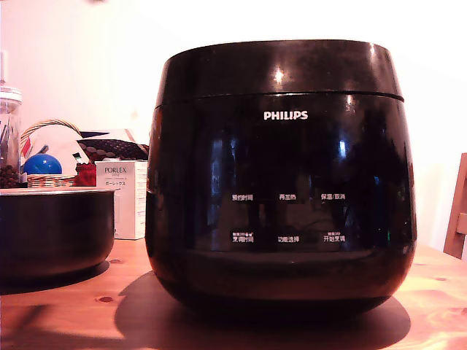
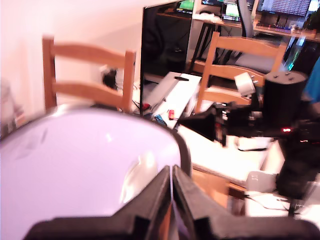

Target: Open the rice cooker by pressing the large metal button on the top of its lid with medium force

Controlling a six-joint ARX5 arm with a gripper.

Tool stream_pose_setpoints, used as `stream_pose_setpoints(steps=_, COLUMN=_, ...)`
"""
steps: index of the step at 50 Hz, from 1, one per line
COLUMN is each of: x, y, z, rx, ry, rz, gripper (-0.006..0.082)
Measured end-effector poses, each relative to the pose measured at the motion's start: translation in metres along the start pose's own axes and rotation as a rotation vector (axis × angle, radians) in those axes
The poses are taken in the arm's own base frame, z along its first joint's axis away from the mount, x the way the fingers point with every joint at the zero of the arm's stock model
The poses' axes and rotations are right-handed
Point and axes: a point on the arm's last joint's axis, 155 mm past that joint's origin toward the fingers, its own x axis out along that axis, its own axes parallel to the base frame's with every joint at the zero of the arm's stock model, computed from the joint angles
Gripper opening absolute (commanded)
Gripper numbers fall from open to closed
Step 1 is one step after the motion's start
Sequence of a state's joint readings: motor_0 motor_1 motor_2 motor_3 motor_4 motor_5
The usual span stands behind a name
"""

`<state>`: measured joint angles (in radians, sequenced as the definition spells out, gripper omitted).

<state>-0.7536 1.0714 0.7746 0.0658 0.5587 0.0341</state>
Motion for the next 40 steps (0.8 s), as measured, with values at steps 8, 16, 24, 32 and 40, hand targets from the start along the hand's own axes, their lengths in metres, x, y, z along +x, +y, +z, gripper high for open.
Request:
stream_pose_setpoints(steps=8, x=0.024, y=0.003, z=-0.004, rx=0.046, ry=0.0, rz=0.029, gripper=-0.0022)
stream_pose_setpoints(steps=16, x=0.04, y=0.014, z=-0.015, rx=0.063, ry=0.018, rz=0.071, gripper=-0.0022)
stream_pose_setpoints(steps=24, x=0.048, y=0.026, z=-0.03, rx=0.048, ry=0.059, rz=0.12, gripper=-0.0022)
stream_pose_setpoints(steps=32, x=0.051, y=0.03, z=-0.036, rx=0.056, ry=0.077, rz=0.133, gripper=-0.0022)
stream_pose_setpoints(steps=40, x=0.051, y=0.028, z=-0.038, rx=0.052, ry=0.109, rz=0.127, gripper=-0.0022)
